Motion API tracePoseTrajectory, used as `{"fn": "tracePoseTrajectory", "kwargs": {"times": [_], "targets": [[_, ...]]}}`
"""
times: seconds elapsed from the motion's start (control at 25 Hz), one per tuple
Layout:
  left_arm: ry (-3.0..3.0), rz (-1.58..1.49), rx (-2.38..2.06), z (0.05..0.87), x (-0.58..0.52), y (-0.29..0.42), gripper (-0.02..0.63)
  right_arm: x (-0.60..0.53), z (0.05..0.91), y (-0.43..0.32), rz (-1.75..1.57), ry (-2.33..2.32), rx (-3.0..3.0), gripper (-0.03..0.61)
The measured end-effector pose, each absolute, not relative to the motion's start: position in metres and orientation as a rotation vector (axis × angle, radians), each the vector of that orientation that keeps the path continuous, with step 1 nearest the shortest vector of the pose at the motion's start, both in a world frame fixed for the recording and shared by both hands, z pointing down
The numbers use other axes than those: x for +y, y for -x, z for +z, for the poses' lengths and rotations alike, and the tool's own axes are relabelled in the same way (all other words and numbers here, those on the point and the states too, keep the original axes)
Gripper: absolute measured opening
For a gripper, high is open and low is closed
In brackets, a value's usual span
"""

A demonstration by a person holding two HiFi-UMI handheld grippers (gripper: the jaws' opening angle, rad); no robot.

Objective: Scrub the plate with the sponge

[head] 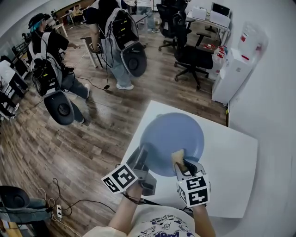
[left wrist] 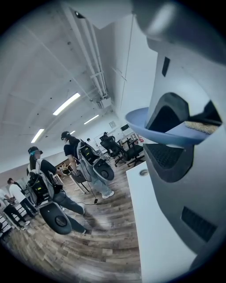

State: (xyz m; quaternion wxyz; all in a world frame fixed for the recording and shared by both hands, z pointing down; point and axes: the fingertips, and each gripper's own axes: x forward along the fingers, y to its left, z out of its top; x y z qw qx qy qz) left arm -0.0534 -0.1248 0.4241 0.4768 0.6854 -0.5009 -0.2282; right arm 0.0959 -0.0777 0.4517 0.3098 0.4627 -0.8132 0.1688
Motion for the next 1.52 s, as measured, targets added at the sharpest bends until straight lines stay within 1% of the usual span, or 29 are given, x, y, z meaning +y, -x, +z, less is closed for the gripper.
{"fn": "tracePoseTrajectory", "kwargs": {"times": [0.8, 1.52], "targets": [[-1.659, -0.571, -1.198, 0.421, -0.122, 0.053, 0.064, -0.066, 0.439, -0.043, 0.465, -1.078, -2.250, 0.104], [-1.705, -0.533, -1.177, 0.417, -0.118, 0.043, 0.063, -0.083, 0.421, -0.026, 0.382, -1.063, -2.279, 0.104]]}}
